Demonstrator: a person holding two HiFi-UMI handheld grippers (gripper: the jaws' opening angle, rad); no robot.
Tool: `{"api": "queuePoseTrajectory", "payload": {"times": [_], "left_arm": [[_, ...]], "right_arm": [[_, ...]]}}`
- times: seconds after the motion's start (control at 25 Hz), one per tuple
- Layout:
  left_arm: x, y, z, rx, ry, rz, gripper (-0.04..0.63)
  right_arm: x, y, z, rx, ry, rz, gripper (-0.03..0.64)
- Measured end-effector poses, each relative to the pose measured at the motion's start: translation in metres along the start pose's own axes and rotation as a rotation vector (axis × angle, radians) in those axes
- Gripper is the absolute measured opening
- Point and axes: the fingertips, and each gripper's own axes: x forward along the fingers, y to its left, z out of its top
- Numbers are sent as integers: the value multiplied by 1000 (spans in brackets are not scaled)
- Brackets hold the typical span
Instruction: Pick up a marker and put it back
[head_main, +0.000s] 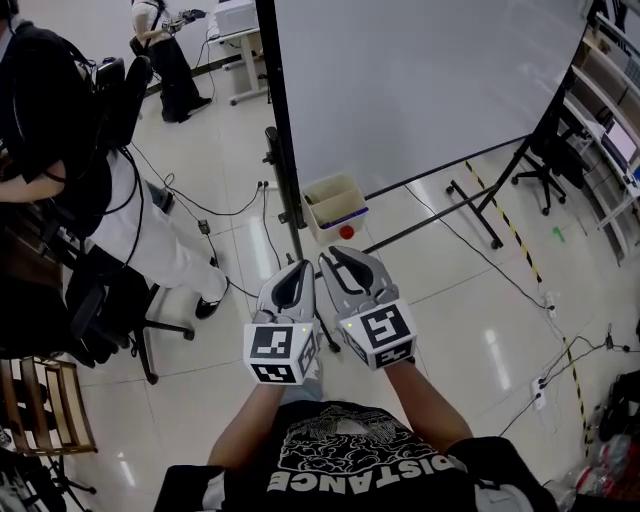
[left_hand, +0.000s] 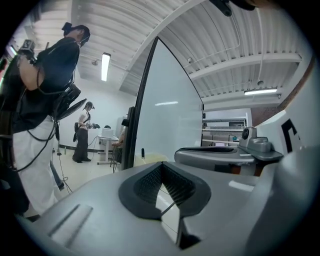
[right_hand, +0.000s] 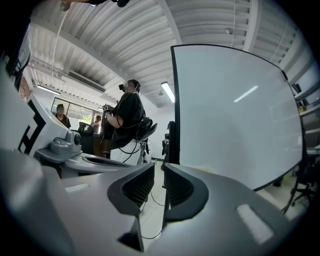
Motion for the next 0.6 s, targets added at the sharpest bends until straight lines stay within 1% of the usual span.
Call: {"api": "queuePoseTrajectory", "payload": {"times": [0.28, 0.4, 0.6], "left_arm": [[24, 32, 9, 2, 11, -3, 6], [33, 42, 10, 2, 14, -5, 6], [44, 55, 9, -3, 22, -9, 6]], "right_arm": [[45, -13, 4, -17, 14, -20, 47], [61, -20, 0, -20, 27, -25, 64], [82, -29, -6, -22, 44, -39, 70]]}}
